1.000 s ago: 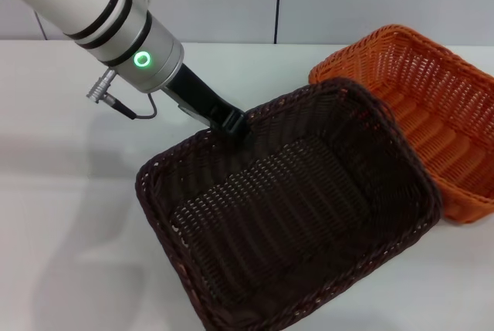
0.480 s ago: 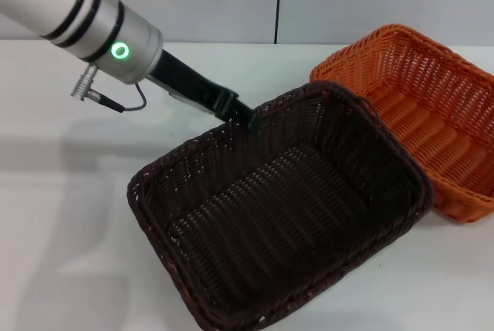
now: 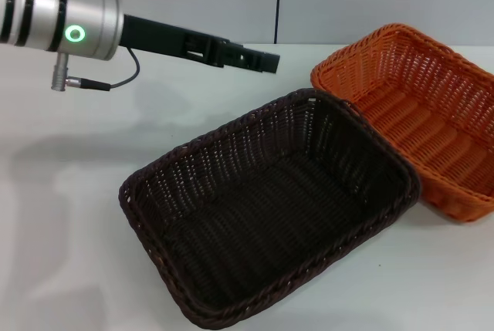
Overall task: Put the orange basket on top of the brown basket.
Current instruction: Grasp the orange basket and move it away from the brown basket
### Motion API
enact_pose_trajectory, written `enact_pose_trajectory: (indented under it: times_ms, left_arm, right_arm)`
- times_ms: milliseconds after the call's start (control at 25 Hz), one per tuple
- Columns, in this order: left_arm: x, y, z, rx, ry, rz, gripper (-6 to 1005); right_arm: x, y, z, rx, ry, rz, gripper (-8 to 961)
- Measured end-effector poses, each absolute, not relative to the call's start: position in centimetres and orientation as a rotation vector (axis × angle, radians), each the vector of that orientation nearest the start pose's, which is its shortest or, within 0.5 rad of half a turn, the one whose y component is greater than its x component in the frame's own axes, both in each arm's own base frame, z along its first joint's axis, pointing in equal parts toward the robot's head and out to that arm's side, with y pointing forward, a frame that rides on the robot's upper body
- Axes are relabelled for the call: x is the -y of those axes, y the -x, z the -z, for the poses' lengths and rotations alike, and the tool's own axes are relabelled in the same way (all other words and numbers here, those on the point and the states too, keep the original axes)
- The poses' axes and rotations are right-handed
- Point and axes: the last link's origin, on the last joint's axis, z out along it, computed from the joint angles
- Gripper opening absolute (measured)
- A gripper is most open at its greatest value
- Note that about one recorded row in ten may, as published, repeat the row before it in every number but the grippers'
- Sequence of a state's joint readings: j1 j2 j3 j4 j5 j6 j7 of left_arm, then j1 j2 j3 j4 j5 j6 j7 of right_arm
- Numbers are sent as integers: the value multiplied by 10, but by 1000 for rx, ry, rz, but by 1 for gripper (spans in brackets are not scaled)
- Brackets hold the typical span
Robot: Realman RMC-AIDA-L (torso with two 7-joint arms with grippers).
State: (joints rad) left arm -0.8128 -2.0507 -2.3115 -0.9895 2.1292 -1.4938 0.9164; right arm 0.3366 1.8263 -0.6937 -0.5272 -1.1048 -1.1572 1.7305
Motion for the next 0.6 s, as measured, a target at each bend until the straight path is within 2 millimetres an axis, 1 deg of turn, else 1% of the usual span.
enact_pose_trajectory:
  times_ms: [40,80,120,240,280,320,400,440,600]
  left_arm:
    - [-415,136,-43,976,2690,526,862]
    - [-414,138,-44,967,2689,546,863]
    - [-414,141,-44,957,2685,563,863]
    - [-413,145,-43,937,2682,575,865]
    - [-413,146,-43,930,2684,575,865]
    - [-413,146,-43,930,2684,575,866]
    - [-413,147,-42,924,2685,574,867]
    - [-413,151,-40,913,2678,572,867]
    - [-414,156,-36,911,2673,570,867]
  right_arm:
    - [-348,-360,-204,-1129,1565,-1253,759]
    - [-346,-350,-226,-1188,1678,-1228,759]
    - [-346,-350,-226,-1188,1678,-1228,759]
    - [-347,-336,-251,-1356,1791,-1122,759]
    - [-350,-327,-264,-1460,1847,-991,759]
    - [-350,-327,-264,-1460,1847,-991,759]
    - [-354,-319,-270,-1571,1907,-789,759]
    - [-356,-315,-271,-1604,1922,-720,759]
    - [-365,-300,-270,-1734,1976,-395,759]
